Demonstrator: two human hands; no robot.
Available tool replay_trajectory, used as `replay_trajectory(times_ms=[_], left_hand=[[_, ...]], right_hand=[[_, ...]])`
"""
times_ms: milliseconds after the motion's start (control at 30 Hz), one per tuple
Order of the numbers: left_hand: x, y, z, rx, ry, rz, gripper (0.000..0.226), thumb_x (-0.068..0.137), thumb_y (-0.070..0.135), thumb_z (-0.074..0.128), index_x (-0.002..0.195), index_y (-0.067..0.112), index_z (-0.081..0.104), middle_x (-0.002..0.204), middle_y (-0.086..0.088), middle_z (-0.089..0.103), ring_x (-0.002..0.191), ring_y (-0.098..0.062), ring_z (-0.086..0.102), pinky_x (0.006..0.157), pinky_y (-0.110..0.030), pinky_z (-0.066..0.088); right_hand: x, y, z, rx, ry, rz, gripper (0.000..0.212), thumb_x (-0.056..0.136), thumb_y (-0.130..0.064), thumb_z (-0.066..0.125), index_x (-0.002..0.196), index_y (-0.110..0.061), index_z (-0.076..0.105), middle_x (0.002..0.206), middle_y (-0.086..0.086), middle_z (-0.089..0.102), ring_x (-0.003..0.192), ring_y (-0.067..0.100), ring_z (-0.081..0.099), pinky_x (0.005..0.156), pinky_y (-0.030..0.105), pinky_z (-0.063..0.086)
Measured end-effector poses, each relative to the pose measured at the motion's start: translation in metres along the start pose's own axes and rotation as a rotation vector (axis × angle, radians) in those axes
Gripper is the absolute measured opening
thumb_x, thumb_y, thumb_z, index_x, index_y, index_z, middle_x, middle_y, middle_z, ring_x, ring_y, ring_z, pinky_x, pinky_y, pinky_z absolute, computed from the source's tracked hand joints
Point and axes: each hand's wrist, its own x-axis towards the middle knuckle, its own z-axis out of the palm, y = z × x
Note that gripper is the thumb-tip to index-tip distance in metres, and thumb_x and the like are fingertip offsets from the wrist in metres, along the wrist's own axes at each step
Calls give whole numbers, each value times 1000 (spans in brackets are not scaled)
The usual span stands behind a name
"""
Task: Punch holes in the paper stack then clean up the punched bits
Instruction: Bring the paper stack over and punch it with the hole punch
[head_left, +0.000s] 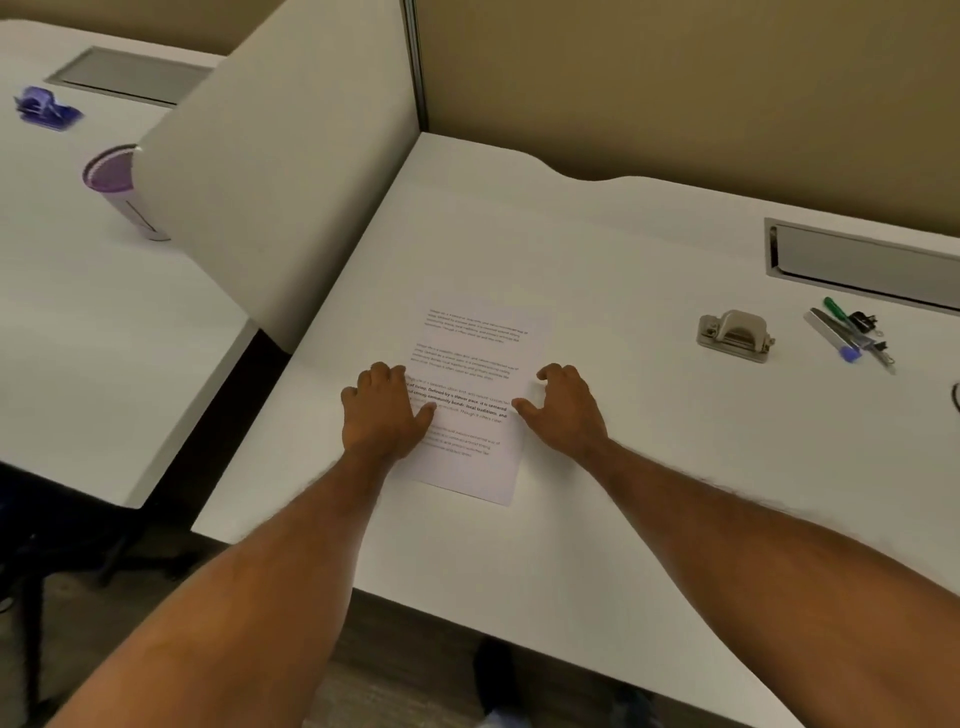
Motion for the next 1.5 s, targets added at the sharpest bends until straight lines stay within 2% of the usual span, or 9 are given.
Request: replay_trajectory(times_ms=[167, 233, 533, 833, 1033, 1167, 1333, 1433, 1500], left_hand=[[17, -7, 3, -24, -1, -58, 66, 90, 56, 53, 131, 6, 46, 128, -15, 49, 117, -32, 47, 96, -48, 39], [23, -6, 3, -56, -10, -103, 66, 89, 56, 55, 129, 4, 48, 127, -16, 49, 117, -33, 47, 95, -48, 40], [38, 7, -4, -265, -69, -322, 67, 87, 52, 60, 132, 5, 48, 133, -13, 46, 125, -31, 42, 98, -48, 41], [45, 22, -9, -296, -138, -431, 74, 82, 55, 66, 133, 6, 46, 134, -13, 44, 128, -31, 41, 100, -49, 41], [47, 30, -12, -381, -176, -410, 70, 80, 54, 70, 127, 8, 47, 125, -12, 54, 118, -32, 52, 97, -48, 46], [49, 25, -16, -404, -187, -386, 77, 77, 53, 75, 129, 6, 44, 125, -13, 56, 116, -33, 56, 95, -46, 50], [56, 19, -19, -435, -276, -346, 66, 75, 53, 77, 120, 9, 59, 114, -10, 67, 100, -29, 66, 88, -45, 56], [58, 16, -19, -483, -263, -388, 83, 71, 51, 81, 132, 6, 46, 126, -13, 57, 113, -33, 60, 93, -45, 52], [60, 12, -17, -562, -245, -393, 85, 73, 46, 82, 134, 6, 38, 130, -12, 55, 116, -32, 58, 87, -39, 49]], right_hand=[[14, -10, 10, 102, 1, 155, 55, 75, -48, 74, 109, -11, 52, 109, 5, 60, 95, 22, 58, 73, 33, 46], [18, -13, 12, 112, 2, 199, 58, 72, -48, 76, 107, -8, 53, 107, 6, 61, 95, 24, 61, 69, 32, 45], [24, -17, 19, 85, -4, 254, 62, 73, -47, 77, 113, -6, 51, 116, 9, 58, 103, 29, 60, 81, 37, 50], [21, -17, 20, 122, -1, 244, 55, 75, -43, 77, 109, -8, 51, 113, 9, 56, 101, 27, 58, 80, 36, 47], [22, -18, 20, 121, -2, 244, 55, 76, -43, 77, 109, -7, 50, 113, 10, 55, 102, 27, 57, 84, 38, 47], [23, -16, 19, 128, -6, 244, 55, 74, -43, 78, 106, -8, 50, 111, 9, 57, 100, 27, 57, 78, 35, 44], [23, -15, 20, 149, -4, 245, 54, 73, -43, 79, 105, -11, 49, 110, 7, 56, 97, 24, 56, 73, 32, 41], [24, -15, 20, 162, -9, 248, 55, 72, -43, 80, 105, -11, 49, 111, 7, 56, 98, 25, 56, 73, 31, 40], [25, -14, 20, 164, -11, 250, 56, 72, -43, 80, 104, -11, 49, 111, 7, 56, 99, 25, 56, 73, 31, 40]])
